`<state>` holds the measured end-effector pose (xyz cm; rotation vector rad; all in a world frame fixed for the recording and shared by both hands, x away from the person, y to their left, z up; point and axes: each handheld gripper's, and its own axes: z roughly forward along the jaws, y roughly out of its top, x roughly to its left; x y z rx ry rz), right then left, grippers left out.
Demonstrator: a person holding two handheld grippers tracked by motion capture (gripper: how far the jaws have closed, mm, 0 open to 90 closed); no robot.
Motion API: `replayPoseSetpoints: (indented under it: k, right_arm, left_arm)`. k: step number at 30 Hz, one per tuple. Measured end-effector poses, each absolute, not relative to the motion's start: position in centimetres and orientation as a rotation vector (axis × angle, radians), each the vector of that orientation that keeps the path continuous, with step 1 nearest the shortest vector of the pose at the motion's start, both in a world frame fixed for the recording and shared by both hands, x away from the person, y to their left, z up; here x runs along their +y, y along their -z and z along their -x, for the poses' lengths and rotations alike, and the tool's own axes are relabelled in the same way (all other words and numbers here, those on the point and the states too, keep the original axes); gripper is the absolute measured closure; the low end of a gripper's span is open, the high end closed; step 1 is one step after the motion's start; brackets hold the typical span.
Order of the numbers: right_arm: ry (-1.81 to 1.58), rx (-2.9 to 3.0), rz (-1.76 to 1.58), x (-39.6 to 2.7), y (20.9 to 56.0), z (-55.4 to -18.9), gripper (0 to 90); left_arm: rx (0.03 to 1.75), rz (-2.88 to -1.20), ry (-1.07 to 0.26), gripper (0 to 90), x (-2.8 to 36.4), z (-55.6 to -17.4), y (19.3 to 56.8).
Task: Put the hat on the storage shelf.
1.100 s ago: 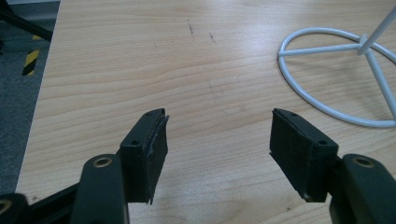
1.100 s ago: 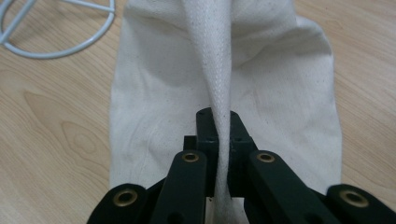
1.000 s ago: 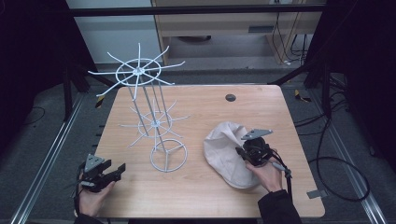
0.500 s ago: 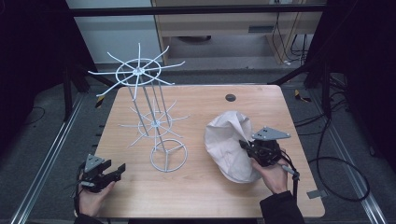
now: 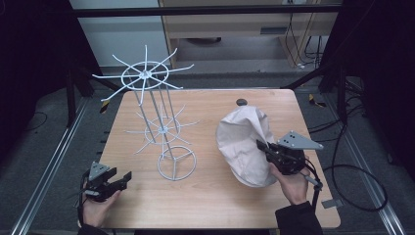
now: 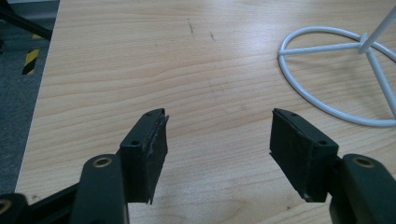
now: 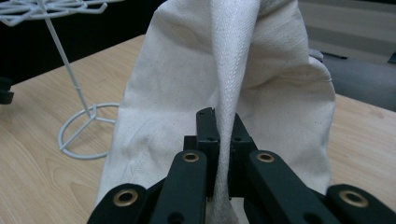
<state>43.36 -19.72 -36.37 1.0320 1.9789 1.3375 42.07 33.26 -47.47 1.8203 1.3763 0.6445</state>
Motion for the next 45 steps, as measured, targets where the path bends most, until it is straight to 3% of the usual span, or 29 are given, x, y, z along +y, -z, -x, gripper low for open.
replayPoseSetpoints:
  k: [45]
  right_arm:
    - [-1.687,1.595,-0.732,-18.5,28.3,-39.3,88.3]
  left_arm:
    - [1.391,-1.821,-0.644,36.2,33.3,-42.1,47.6]
